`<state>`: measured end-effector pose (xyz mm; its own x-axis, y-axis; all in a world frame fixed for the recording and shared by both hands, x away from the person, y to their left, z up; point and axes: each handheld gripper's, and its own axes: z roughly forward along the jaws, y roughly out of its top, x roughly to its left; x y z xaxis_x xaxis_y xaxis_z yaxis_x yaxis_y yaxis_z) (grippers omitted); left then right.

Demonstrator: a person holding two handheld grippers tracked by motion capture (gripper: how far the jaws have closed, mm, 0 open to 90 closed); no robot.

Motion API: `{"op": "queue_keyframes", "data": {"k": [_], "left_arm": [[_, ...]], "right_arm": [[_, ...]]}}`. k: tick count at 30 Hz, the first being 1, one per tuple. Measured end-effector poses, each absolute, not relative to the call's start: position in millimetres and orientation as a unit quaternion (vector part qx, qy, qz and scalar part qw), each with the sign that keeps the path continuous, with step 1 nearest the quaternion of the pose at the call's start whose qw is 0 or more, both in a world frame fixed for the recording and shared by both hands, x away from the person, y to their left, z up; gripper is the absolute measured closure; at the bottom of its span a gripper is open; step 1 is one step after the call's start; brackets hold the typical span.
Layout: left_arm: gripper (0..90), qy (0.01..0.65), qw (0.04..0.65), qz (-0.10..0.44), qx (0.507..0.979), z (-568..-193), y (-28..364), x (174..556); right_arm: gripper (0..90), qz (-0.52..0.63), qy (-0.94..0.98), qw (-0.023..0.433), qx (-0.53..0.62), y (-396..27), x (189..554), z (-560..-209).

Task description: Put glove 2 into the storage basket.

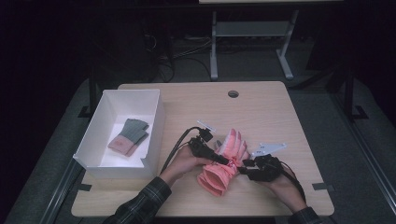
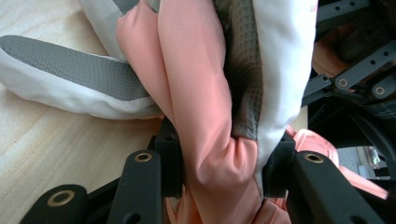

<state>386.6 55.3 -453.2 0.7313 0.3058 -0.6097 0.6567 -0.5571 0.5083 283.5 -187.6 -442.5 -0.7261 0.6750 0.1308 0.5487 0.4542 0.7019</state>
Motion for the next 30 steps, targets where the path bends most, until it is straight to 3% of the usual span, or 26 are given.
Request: {"op": "queue_keyframes", "data": {"k": [6, 12, 30], "left_arm": [[59.9, 0.281, 0.383, -0.225, 0.851, -443, 56, 385], [60.1, 0.287, 0.386, -0.212, 0.851, -435, 63, 389], [59.9, 0.334, 0.406, -0.153, 0.837, -372, 94, 393]], "right_arm": [[36.6, 0.402, 0.826, 0.107, 0.381, -203, 280, -437], [15.1, 0.393, 0.815, 0.101, 0.414, -216, 283, -441], [12.2, 0.395, 0.795, 0.126, 0.443, -229, 289, -447]]}}
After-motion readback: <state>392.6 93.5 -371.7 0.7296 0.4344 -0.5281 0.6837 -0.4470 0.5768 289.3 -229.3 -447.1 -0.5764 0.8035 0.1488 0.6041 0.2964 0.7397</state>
